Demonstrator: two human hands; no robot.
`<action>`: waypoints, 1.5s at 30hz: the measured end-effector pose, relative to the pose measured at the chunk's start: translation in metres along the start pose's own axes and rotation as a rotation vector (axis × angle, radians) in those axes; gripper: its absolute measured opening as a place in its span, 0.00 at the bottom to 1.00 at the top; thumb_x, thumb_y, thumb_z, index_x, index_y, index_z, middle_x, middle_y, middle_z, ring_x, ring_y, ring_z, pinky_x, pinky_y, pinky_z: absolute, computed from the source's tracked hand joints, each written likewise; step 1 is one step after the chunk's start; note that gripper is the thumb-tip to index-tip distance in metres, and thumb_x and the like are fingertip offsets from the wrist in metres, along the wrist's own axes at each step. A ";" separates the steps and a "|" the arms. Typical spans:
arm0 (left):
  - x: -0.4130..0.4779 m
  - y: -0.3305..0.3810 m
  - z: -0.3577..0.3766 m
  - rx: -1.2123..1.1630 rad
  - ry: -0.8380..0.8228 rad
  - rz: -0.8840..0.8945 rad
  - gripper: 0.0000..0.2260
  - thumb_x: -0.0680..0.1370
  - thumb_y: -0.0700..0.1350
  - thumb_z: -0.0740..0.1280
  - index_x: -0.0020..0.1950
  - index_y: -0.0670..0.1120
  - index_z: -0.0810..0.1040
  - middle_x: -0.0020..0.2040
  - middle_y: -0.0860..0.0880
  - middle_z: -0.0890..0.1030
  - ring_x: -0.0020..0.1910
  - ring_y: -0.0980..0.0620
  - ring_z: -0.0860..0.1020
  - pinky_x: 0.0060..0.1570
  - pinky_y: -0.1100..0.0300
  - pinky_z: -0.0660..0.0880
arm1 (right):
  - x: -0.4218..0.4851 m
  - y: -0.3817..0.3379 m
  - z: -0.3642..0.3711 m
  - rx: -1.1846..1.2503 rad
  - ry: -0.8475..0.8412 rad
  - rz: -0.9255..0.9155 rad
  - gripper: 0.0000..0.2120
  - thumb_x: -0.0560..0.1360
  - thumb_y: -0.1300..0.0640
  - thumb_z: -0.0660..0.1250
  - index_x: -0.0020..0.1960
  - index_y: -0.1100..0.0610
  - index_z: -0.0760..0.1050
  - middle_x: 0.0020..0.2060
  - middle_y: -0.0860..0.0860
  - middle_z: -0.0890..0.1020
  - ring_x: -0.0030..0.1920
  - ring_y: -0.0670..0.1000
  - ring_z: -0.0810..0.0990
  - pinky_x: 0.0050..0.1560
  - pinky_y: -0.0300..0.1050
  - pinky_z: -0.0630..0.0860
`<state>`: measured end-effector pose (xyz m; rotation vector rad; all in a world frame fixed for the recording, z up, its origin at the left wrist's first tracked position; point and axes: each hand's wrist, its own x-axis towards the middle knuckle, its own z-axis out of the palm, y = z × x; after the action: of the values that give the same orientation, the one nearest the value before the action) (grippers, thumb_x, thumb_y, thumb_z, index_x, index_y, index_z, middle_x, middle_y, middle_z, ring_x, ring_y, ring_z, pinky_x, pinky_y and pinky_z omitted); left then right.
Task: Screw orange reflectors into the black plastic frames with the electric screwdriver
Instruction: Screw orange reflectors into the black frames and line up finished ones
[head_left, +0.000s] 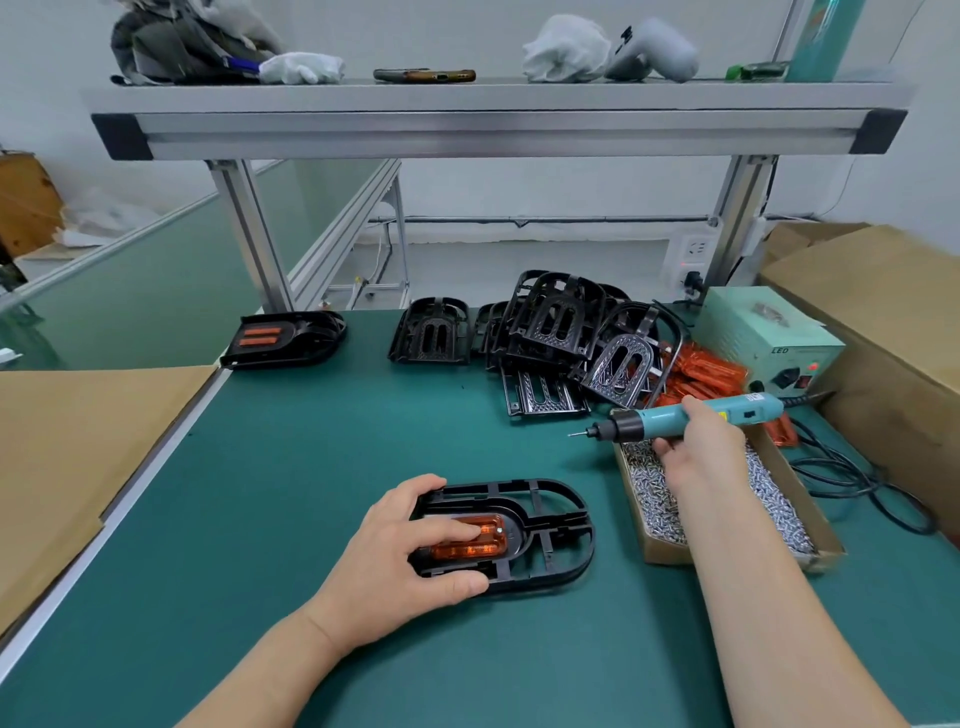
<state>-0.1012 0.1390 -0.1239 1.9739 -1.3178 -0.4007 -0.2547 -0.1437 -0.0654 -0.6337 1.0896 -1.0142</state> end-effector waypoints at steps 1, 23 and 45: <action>0.000 0.000 0.000 0.001 -0.001 -0.001 0.20 0.63 0.74 0.69 0.54 0.75 0.77 0.72 0.67 0.60 0.74 0.57 0.62 0.73 0.50 0.63 | -0.001 0.000 -0.001 0.012 -0.005 0.000 0.14 0.81 0.60 0.64 0.66 0.55 0.67 0.49 0.51 0.77 0.47 0.49 0.78 0.46 0.46 0.74; -0.002 0.001 0.001 0.022 0.003 -0.008 0.21 0.64 0.73 0.69 0.56 0.75 0.76 0.73 0.68 0.60 0.75 0.58 0.61 0.74 0.51 0.63 | -0.023 0.006 -0.057 -1.588 -0.095 -0.621 0.06 0.75 0.52 0.73 0.41 0.49 0.78 0.44 0.51 0.81 0.45 0.55 0.74 0.46 0.48 0.74; -0.004 0.008 -0.002 0.013 0.000 -0.048 0.21 0.64 0.72 0.69 0.57 0.75 0.76 0.75 0.65 0.60 0.76 0.59 0.58 0.75 0.51 0.61 | -0.039 0.016 -0.047 -0.963 -0.190 -0.774 0.05 0.74 0.60 0.73 0.43 0.50 0.84 0.35 0.41 0.83 0.37 0.43 0.78 0.40 0.34 0.67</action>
<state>-0.1068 0.1414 -0.1170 2.0190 -1.2782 -0.4163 -0.2974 -0.0997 -0.0796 -2.0012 1.1495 -0.9846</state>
